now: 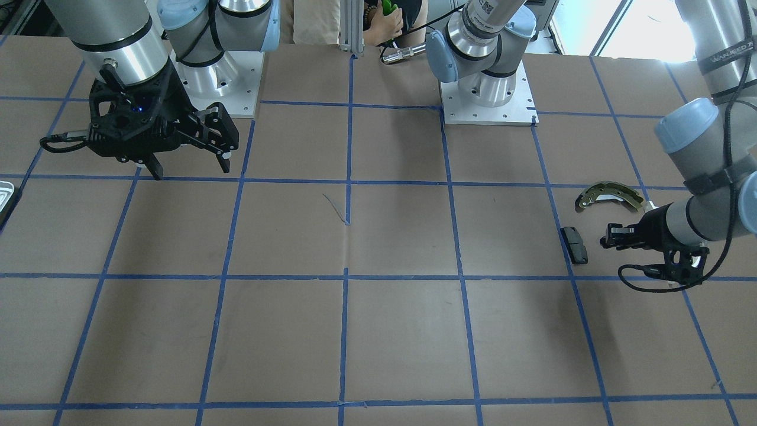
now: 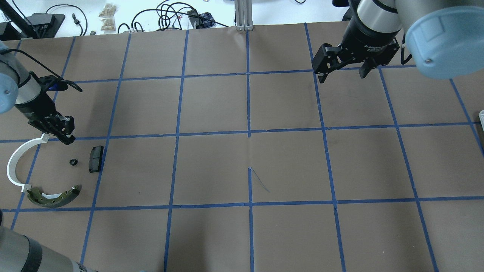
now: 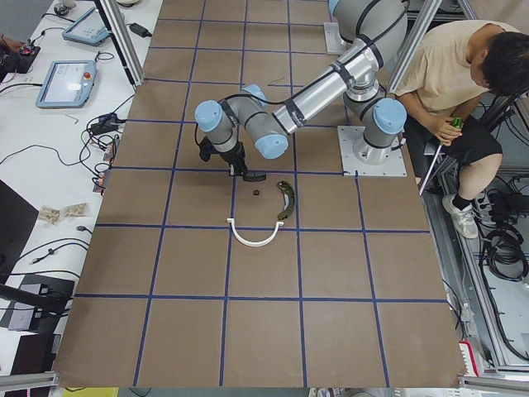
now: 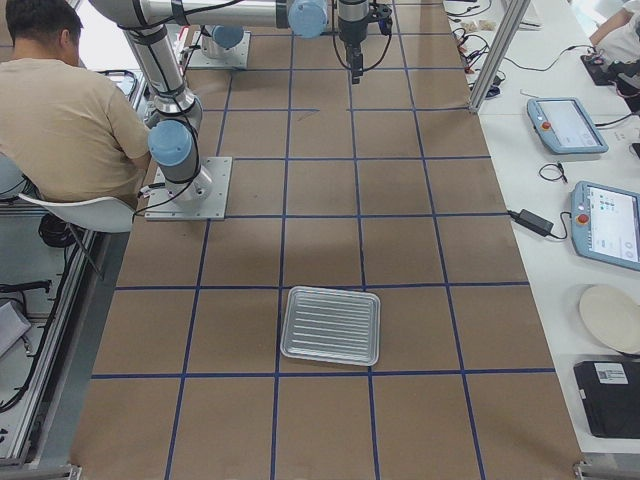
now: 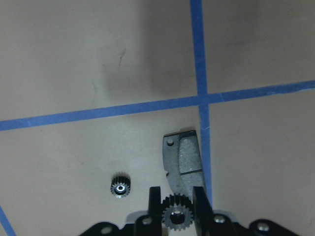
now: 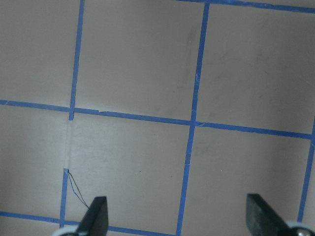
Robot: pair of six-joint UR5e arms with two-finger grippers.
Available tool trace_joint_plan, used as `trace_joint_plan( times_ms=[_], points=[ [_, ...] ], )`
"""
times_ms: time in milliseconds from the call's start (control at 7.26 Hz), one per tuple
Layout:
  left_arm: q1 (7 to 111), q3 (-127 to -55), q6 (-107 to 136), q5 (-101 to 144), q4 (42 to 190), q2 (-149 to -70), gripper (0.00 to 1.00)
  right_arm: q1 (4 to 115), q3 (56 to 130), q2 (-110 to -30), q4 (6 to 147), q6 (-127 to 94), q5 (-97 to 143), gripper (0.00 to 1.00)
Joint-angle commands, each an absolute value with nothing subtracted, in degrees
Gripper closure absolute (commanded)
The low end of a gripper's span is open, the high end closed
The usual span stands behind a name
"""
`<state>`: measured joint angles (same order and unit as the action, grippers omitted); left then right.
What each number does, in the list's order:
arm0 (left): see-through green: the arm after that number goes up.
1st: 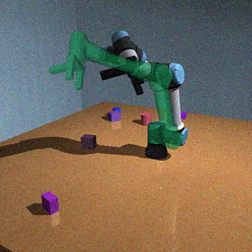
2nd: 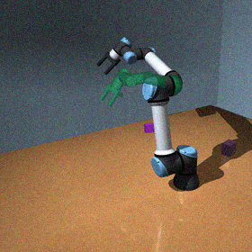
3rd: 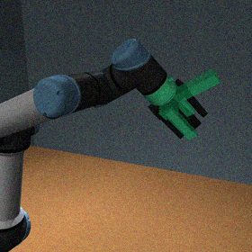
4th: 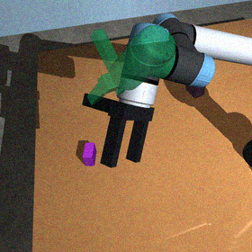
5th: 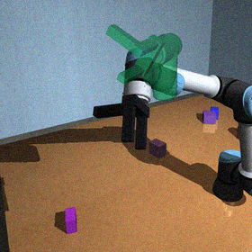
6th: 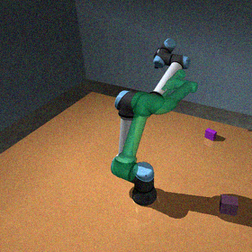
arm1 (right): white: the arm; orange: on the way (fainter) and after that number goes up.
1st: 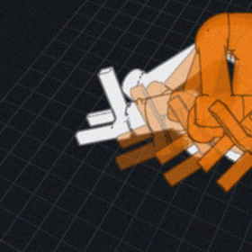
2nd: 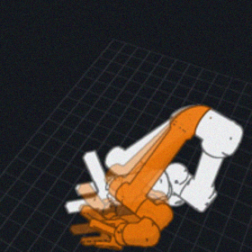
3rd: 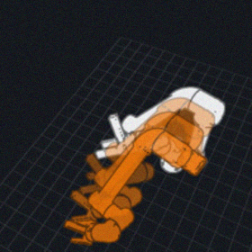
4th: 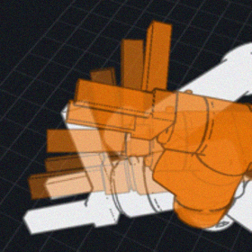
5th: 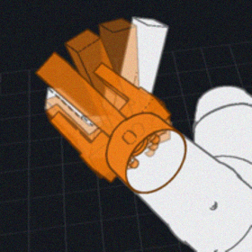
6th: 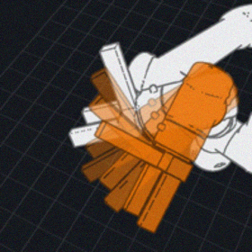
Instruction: Place bearing gear from tray to pile
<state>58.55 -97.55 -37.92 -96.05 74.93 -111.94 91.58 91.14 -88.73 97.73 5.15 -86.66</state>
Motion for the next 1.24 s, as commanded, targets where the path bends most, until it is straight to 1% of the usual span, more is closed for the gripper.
trace_joint_plan(
  times_ms=[0, 275, 551, 1102],
  points=[
    [56.25, -99.57, -41.38, -96.85, 71.56, -112.94, 1.00, 91.58, 91.14, -88.68, 97.73, 5.19, -86.66, 0.00],
    [54.85, -102.38, -43.32, -96.77, 66.47, -113.81, 1.00, 91.58, 91.14, -88.68, 97.73, 5.19, -86.66, 0.00],
    [54.58, -104.76, -43.50, -96.86, 65.30, -113.47, 1.00, 91.58, 91.14, -88.59, 97.73, 5.19, -86.66, 0.00],
    [53.18, -105.64, -43.68, -97.64, 62.51, -113.99, 1.00, 91.58, 91.14, -88.59, 97.73, 5.19, -86.66, 0.00]
  ],
)
